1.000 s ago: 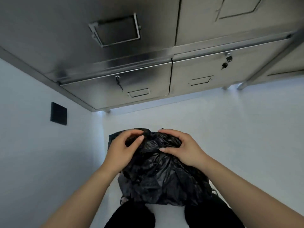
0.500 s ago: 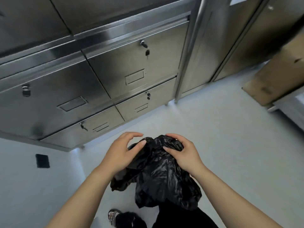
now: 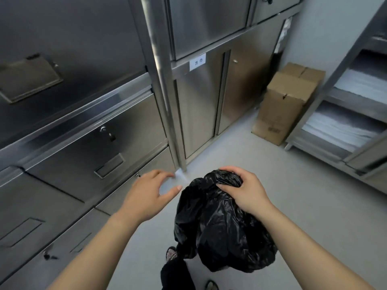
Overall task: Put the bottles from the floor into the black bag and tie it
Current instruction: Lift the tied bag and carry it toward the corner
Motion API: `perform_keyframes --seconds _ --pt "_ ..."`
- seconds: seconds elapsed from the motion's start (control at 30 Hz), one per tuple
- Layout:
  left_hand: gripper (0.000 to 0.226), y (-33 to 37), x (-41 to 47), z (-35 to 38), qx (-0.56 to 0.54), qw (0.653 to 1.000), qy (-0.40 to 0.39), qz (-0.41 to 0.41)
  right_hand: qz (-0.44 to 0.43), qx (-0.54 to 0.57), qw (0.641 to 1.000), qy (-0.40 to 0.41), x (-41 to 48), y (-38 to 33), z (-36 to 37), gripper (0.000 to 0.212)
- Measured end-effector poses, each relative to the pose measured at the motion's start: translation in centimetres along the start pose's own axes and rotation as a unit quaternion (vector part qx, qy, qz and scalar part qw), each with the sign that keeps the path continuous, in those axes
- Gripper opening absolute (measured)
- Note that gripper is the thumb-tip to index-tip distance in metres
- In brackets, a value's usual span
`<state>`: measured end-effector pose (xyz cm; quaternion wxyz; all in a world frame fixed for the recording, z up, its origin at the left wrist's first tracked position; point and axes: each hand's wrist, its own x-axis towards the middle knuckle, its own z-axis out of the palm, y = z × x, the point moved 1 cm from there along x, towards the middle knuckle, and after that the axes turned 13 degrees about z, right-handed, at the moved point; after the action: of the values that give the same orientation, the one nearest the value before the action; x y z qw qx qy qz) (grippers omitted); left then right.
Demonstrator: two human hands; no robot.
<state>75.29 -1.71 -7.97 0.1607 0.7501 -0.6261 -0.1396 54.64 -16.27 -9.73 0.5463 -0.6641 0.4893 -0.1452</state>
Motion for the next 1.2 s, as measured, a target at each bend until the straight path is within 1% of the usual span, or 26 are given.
perform_keyframes --seconds 0.13,0.33,0.4,0.47,0.53,0.6,0.8,1.03,1.1,1.2 --pt "0.054 -0.2 7.8 -1.5 0.024 0.998 0.006 0.063 -0.004 0.016 0.998 0.057 4.8 -2.9 -4.5 0.035" --pt "0.064 -1.8 20.6 -4.6 0.042 0.989 0.008 0.142 0.011 0.034 0.989 0.145 12.7 -7.7 -11.1 0.024" --pt "0.068 -2.0 24.6 -6.2 0.014 0.987 0.016 0.161 0.018 0.053 0.986 0.159 14.9 -9.6 -13.2 0.023" --pt "0.071 -2.1 28.5 -7.6 -0.04 0.982 0.028 0.18 0.018 0.074 0.98 0.182 16.9 -11.5 -15.1 0.023" --pt "0.07 -2.1 32.1 -8.5 -0.091 0.975 0.033 0.199 0.019 0.103 0.973 0.205 18.7 -12.7 -16.9 0.023" --pt "0.065 -2.1 35.4 -8.9 -0.112 0.969 0.031 0.216 0.019 0.123 0.967 0.224 20.4 -13.7 -18.6 0.022" --pt "0.052 -2.2 43.2 -7.7 -0.124 0.966 0.003 0.226 -0.012 0.133 0.957 0.257 25.2 -16.3 -23.3 0.021" --pt "0.043 -1.3 52.2 -4.7 -0.138 0.968 0.003 0.209 -0.02 0.139 0.957 0.254 32.7 -16.8 -28.8 0.022" --pt "0.038 -0.6 55.5 -3.8 -0.162 0.967 0.009 0.196 -0.021 0.142 0.958 0.249 35.4 -16.6 -30.5 0.022" --pt "0.028 0.7 60.5 -2.3 -0.247 0.958 0.022 0.142 -0.025 0.126 0.963 0.238 39.0 -16.3 -33.3 0.02"
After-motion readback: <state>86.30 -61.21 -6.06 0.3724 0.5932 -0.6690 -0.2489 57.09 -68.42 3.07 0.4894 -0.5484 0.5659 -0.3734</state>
